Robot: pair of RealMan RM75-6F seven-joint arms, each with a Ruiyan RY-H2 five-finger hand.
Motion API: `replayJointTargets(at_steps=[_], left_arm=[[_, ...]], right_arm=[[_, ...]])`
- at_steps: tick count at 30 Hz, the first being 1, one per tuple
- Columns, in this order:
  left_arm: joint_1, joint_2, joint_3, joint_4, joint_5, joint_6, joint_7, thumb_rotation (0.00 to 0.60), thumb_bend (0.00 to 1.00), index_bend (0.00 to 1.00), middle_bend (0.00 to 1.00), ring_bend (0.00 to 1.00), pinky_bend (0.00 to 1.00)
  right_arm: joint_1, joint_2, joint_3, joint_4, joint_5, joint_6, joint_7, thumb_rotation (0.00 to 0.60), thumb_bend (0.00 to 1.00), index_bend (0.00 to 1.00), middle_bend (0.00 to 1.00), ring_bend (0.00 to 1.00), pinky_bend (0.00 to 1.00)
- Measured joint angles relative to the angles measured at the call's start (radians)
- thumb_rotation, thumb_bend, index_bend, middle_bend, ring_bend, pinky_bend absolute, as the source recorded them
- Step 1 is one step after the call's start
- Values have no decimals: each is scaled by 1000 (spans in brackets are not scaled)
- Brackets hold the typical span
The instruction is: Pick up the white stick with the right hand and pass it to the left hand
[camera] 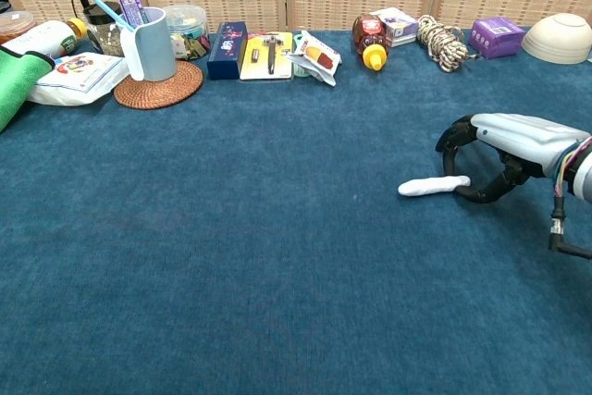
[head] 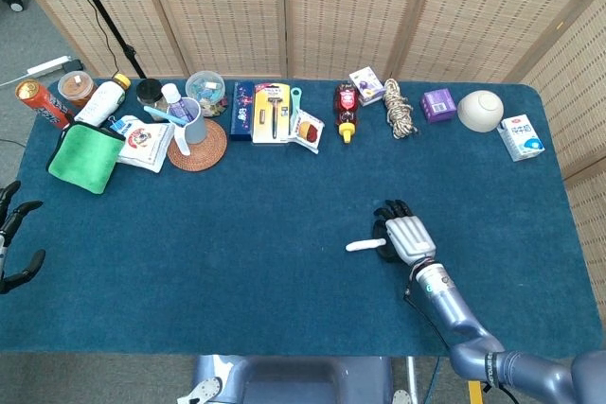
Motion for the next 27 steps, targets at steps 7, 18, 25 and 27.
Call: replayJointTargets(at_steps=[7, 18, 25, 27], left_arm=[[-4, -2, 1, 1, 3, -8, 0, 600, 320, 224, 14, 16, 8], [-61, -22, 3, -2, 53, -75, 43, 600, 320, 281, 24, 55, 8], [-151, -95, -19, 32, 90, -154, 57, 600, 320, 325, 56, 79, 8], [-183, -127, -27, 50, 103, -182, 63, 600, 320, 334, 66, 83, 8]], right_arm=[[-6, 1, 6, -9, 0, 18, 7, 600, 424, 608, 293, 105, 0], [-23, 42, 17, -90, 10, 30, 47, 600, 424, 619, 306, 122, 0], [-31, 101, 37, -211, 25, 36, 72, 600, 424, 618, 306, 122, 0], [-32, 117, 44, -243, 32, 37, 72, 600, 423, 619, 306, 122, 0]])
